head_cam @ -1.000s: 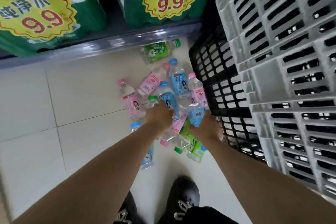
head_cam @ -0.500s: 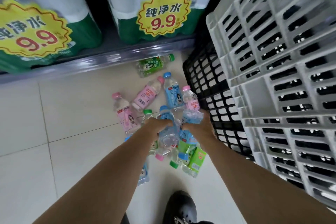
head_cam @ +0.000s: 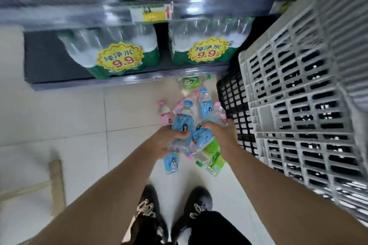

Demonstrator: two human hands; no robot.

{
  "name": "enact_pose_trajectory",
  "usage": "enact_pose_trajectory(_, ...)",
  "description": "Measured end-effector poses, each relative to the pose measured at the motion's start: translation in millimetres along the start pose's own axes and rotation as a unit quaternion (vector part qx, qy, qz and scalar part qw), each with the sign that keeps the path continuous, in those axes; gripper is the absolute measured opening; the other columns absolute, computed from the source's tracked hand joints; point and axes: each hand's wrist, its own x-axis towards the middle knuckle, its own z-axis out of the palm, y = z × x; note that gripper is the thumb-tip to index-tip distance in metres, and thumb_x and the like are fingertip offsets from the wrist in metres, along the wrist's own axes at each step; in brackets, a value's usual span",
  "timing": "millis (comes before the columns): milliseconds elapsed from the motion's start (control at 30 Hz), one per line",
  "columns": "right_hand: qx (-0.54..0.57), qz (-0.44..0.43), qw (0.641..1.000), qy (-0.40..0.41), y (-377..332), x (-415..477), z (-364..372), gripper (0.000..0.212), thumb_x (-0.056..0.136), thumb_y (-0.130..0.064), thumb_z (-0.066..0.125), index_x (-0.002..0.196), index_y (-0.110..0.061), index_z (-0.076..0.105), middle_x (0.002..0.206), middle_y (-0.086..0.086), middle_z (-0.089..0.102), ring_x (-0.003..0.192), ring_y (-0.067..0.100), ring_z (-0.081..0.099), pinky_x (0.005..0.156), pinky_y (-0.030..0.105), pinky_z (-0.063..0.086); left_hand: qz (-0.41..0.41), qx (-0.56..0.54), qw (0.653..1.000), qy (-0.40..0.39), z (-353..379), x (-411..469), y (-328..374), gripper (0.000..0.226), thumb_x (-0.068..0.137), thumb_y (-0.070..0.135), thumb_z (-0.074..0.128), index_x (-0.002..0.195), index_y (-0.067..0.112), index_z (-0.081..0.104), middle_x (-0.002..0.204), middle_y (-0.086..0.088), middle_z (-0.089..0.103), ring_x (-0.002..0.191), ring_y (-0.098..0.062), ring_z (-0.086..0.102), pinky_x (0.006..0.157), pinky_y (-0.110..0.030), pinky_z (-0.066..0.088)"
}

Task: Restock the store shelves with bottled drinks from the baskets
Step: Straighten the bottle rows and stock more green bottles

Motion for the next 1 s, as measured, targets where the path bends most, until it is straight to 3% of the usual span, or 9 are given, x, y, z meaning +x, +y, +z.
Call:
enact_pose_trajectory(133, 0.012, -0.016, 1.0, -0.017, -53.8, -61.2, -0.4, 0.112, 0.033, -0.051, 0.079, 0.131, -0.012, 0.041, 0.123, 0.015, 0.059, 0.108, 0.033, 0.061, 0.091, 0.051, 0.052, 0.063, -0.028, 0.998, -0.002, -4.2, -74.4, 29.2, 0.014, 0.092, 0.002, 0.055, 0.09, 0.014, 0.062, 0.072, 0.0, 0.074, 0.063, -0.015, 0.07, 0.057, -0.027, 0.056)
enact_pose_trajectory(267, 0.1, 0.019, 0.993, -0.067, -108.4, -126.9, -10.6, 0.069, 0.072, -0.021, 0.079, 0.128, -0.015, 0.039, 0.112, 0.009, 0.057, 0.098, 0.022, 0.06, 0.07, 0.037, 0.058, 0.112, -0.068, 0.991, 0.009, -9.2, -145.2, 58.3, 0.011, 0.093, 0.013, 0.059, 0.102, 0.013, 0.064, 0.091, -0.007, 0.073, 0.072, -0.018, 0.07, 0.056, -0.025, 0.053)
enact_pose_trajectory(400, 0.103, 0.048, 0.986, -0.118, -147.5, -179.1, -25.0, 0.053, 0.064, -0.035, 0.079, 0.109, -0.01, 0.063, 0.103, 0.01, 0.063, 0.083, 0.019, 0.058, 0.074, 0.033, 0.05, 0.141, -0.131, 0.979, 0.068, -8.4, -209.0, 89.8, 0.056, 0.072, 0.009, 0.068, 0.125, 0.005, 0.053, 0.107, -0.019, 0.065, 0.079, -0.028, 0.064, 0.055, -0.029, 0.053)
enact_pose_trajectory(500, 0.099, 0.057, 0.977, -0.179, -171.1, -219.2, -41.6, 0.034, 0.068, -0.034, 0.077, 0.093, -0.012, 0.067, 0.082, 0.006, 0.063, 0.066, 0.018, 0.055, 0.063, 0.028, 0.046, 0.17, -0.175, 0.967, 0.071, -3.2, -254.9, 109.8, 0.046, 0.085, 0.001, 0.059, 0.129, 0.005, 0.048, 0.102, -0.015, 0.063, 0.074, -0.025, 0.064, 0.049, -0.027, 0.054)
enact_pose_trajectory(600, 0.131, 0.068, 0.951, -0.27, -191.9, -255.9, -57.8, 0.019, 0.079, -0.02, 0.074, 0.094, -0.011, 0.067, 0.085, 0.009, 0.069, 0.071, 0.021, 0.061, 0.065, 0.03, 0.051, 0.206, -0.174, 0.961, 0.062, 3.1, -299.6, 123.1, 0.048, 0.082, 0.0, 0.061, 0.129, 0.004, 0.05, 0.103, -0.014, 0.066, 0.075, -0.024, 0.067, 0.061, -0.03, 0.054)
enact_pose_trajectory(733, 0.109, 0.046, 0.917, -0.381, -224.7, -299.3, -78.1, 0.045, 0.065, -0.014, 0.08, 0.107, -0.008, 0.065, 0.104, 0.013, 0.066, 0.083, 0.028, 0.065, 0.067, 0.036, 0.057, 0.242, -0.138, 0.959, 0.058, 9.5, -358.0, 139.2, 0.073, 0.063, 0.006, 0.074, 0.132, 0.006, 0.047, 0.125, -0.021, 0.061, 0.107, -0.04, 0.062, 0.085, -0.052, 0.051)
enact_pose_trajectory(800, 0.098, 0.018, 0.899, -0.426, -242.8, -318.0, -88.7, 0.048, 0.066, -0.006, 0.077, 0.112, -0.005, 0.061, 0.113, 0.014, 0.062, 0.098, 0.031, 0.063, 0.08, 0.044, 0.057, 0.258, -0.131, 0.955, 0.057, 12.0, -383.3, 147.1, 0.075, 0.063, 0.007, 0.075, 0.132, 0.007, 0.046, 0.127, -0.021, 0.06, 0.113, -0.043, 0.059, 0.09, -0.06, 0.049)
enact_pose_trajectory(900, 0.054, -0.06, 0.879, -0.47, -270.7, -346.8, -104.8, 0.047, 0.079, 0.006, 0.066, 0.122, -0.01, 0.057, 0.119, 0.011, 0.066, 0.113, 0.029, 0.061, 0.098, 0.049, 0.048, 0.293, -0.138, 0.944, 0.058, 20.9, -422.0, 162.4, 0.069, 0.07, 0.01, 0.074, 0.132, 0.008, 0.044, 0.128, -0.02, 0.059, 0.113, -0.042, 0.06, 0.09, -0.057, 0.05)
enact_pose_trajectory(1000, 0.025, -0.117, 0.878, -0.464, -298.6, -371.7, -120.4, 0.046, 0.082, 0.007, 0.063, 0.121, -0.016, 0.056, 0.113, 0.005, 0.07, 0.107, 0.024, 0.064, 0.095, 0.044, 0.05, 0.323, -0.15, 0.933, 0.051, 35.8, -461.5, 181.2, 0.053, 0.084, 0.015, 0.069, 0.131, 0.011, 0.047, 0.124, -0.015, 0.063, 0.109, -0.036, 0.063, 0.085, -0.05, 0.053)
